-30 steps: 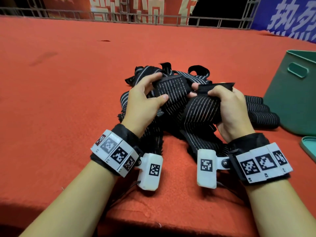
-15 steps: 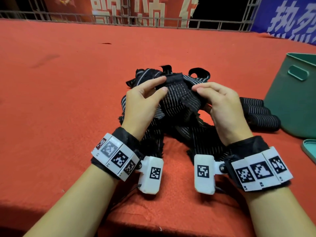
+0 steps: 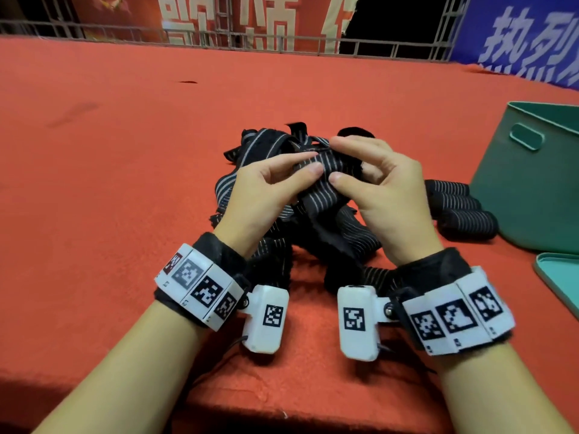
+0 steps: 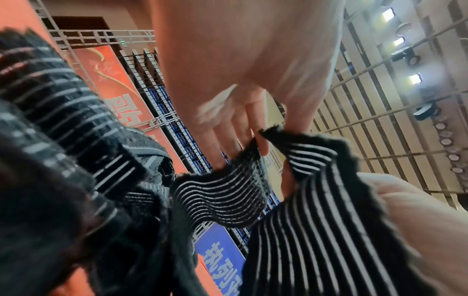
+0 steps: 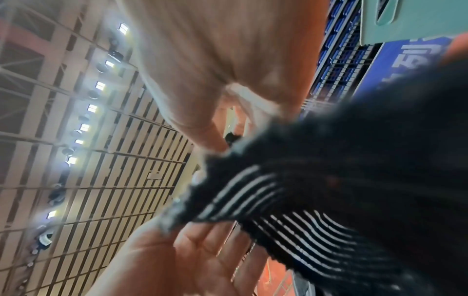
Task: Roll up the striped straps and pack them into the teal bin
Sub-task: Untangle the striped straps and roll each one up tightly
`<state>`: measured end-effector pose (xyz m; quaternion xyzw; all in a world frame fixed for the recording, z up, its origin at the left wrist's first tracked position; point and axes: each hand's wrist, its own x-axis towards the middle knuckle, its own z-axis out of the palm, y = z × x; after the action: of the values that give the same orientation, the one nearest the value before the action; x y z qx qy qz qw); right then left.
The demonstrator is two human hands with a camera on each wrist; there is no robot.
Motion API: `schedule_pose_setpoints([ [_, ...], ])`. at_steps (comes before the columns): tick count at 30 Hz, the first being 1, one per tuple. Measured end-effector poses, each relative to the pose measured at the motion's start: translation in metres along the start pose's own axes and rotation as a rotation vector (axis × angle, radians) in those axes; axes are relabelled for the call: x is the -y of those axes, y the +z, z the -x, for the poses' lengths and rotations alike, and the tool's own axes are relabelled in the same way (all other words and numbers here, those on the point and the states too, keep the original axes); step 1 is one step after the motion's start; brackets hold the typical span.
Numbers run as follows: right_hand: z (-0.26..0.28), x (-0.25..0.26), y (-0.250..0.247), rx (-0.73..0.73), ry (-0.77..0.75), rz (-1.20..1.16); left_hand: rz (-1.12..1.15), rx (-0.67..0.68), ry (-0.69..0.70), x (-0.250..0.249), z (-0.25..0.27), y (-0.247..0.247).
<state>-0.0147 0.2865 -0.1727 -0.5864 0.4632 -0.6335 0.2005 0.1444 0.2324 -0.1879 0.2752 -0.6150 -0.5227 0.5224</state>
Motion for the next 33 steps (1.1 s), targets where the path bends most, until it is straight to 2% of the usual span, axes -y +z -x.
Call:
schedule_pose_setpoints([
  [3,0.005,-0.001,0.000,-0.048,0.022,-0.037,0.003,-0.042,0.019,0.002,0.000,0.000],
  [7,0.006,-0.001,-0.001,-0.030,0.050,0.019,-0.012,-0.108,0.068,0.003,-0.003,-0.003],
  [12,0.006,-0.005,0.003,-0.078,-0.025,0.285,-0.006,-0.128,0.112,0.006,-0.004,-0.001],
  [16,0.003,-0.009,0.005,-0.126,-0.031,0.346,0.003,-0.098,0.095,0.006,-0.003,0.001],
  [20,0.002,-0.009,0.004,-0.139,-0.028,0.232,0.065,-0.069,0.043,0.008,-0.005,0.002],
  [26,0.002,0.008,-0.001,-0.096,-0.012,-0.114,0.132,-0.083,0.007,0.001,-0.001,0.000],
  [33,0.005,0.001,-0.002,-0.087,0.123,-0.136,0.087,-0.058,0.079,-0.002,0.001,0.003],
])
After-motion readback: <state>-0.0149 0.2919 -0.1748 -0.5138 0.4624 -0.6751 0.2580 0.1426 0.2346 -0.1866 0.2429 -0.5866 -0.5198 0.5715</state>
